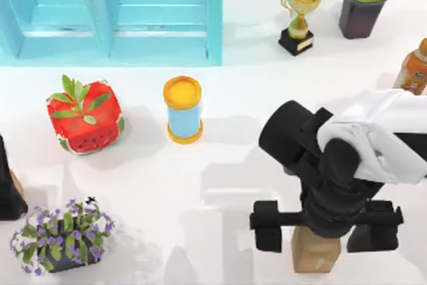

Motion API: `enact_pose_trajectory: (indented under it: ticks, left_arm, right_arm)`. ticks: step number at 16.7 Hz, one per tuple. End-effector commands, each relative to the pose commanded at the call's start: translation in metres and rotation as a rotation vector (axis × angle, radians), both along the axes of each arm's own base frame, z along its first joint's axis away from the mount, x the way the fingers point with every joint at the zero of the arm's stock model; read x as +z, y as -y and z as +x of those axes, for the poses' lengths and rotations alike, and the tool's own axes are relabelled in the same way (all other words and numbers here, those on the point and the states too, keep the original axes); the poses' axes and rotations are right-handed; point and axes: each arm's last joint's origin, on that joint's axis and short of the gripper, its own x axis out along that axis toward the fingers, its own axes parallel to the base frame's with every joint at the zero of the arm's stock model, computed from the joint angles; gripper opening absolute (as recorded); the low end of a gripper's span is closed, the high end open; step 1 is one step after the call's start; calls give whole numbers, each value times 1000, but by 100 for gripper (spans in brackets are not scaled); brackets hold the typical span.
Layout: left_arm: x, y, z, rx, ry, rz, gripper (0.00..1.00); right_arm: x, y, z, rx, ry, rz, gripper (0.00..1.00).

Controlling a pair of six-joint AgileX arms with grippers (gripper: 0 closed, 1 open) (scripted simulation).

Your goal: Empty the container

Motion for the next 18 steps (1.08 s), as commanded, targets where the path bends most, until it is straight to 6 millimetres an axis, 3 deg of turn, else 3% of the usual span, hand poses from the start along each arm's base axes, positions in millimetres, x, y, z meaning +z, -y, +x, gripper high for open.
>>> enact_pose_trajectory:
  ticks: [4, 12, 18]
  left_arm:
    - [0, 0, 0, 0, 0, 0, 100]
    - [0, 0, 0, 0, 0, 0, 100]
    - [0, 0, 0, 0, 0, 0, 100]
  right_arm:
    - [10, -2, 1, 2, 1, 1, 100]
    - [77, 0, 0, 0, -1, -1, 100]
    - [79, 1, 4, 1, -4, -4, 100]
